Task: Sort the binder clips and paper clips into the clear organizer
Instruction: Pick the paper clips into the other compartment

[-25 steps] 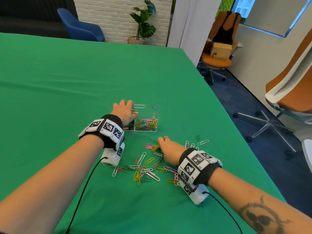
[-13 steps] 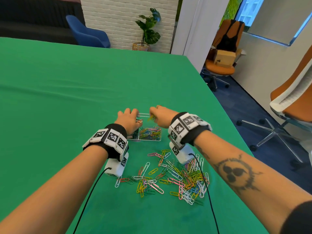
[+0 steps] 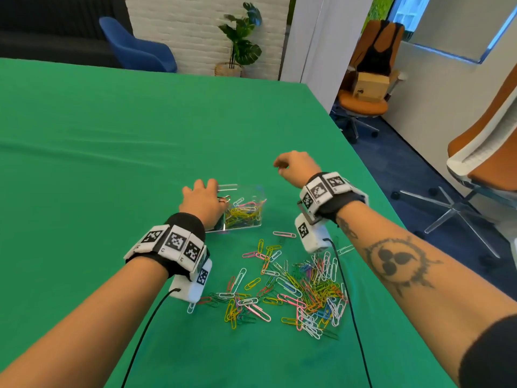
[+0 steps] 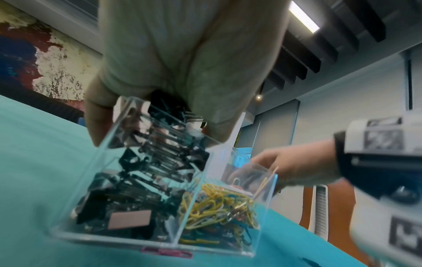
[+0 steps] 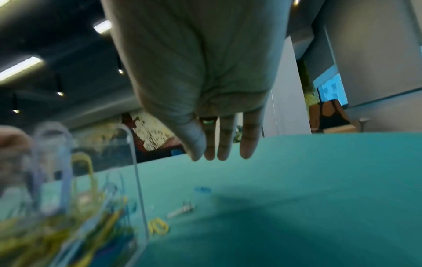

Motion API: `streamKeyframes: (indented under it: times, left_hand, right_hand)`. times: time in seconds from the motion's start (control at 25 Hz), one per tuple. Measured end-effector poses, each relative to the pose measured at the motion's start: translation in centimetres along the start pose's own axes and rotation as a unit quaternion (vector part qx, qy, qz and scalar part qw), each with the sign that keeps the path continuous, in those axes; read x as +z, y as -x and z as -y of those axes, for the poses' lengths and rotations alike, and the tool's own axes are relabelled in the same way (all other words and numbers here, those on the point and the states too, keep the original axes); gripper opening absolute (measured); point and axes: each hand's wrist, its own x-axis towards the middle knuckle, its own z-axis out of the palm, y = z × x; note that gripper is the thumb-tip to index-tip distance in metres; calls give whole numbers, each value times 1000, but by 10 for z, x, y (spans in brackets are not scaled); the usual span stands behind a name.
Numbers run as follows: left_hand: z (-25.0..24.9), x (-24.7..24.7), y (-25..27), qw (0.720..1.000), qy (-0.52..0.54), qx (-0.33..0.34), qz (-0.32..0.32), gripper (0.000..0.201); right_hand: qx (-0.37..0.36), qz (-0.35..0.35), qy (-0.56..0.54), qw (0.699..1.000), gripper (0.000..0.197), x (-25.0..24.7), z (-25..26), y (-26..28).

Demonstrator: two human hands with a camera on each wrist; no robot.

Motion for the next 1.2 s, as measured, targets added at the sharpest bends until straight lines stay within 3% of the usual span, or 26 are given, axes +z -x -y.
streamKeyframes:
  times: [0.12,0.2,0.4,0.52,0.72,0.8,0.88,0.92,1.0,1.2]
  left_hand:
    - [1,-2,2,1000,5,-15,7,40]
    - [1,-5,2,1000,3,-10,5,38]
    - [4,-12,12,1000,5,15,1,34]
    - [9,-22,15,1000,10,26,12,33]
    - [11,-23,17,1000,2,19,17,31]
    - [11,-22,17,1000,5,21,11,30]
    - [11,-22,17,1000,1,21,7,30]
    - [10,-22,18,1000,-5,21,4,30]
    - [9,-22,21,1000,-20,23,-3,30]
    - [9,-22,23,999,-17,27,0,30]
  right_hand:
    - [-22,170,116,978,54,43,2,-17]
    - [-59,229,170,957,57,63,7,-26]
    - [-122,290,168,934,56,78,6,-22]
    - [-178,325,147,917,67,68,0,0]
    - [-170,417,206,869,76,36,-23,49]
    - [-142,402,154,891,67,27,-23,50]
    - [-106,296,70,947,61,28,-7,36]
    - [-103,254,55,960,60,34,4,24]
    - [-117,246,63,960,61,48,24,7]
    - [-157,323,168,918,56,63,29,-5]
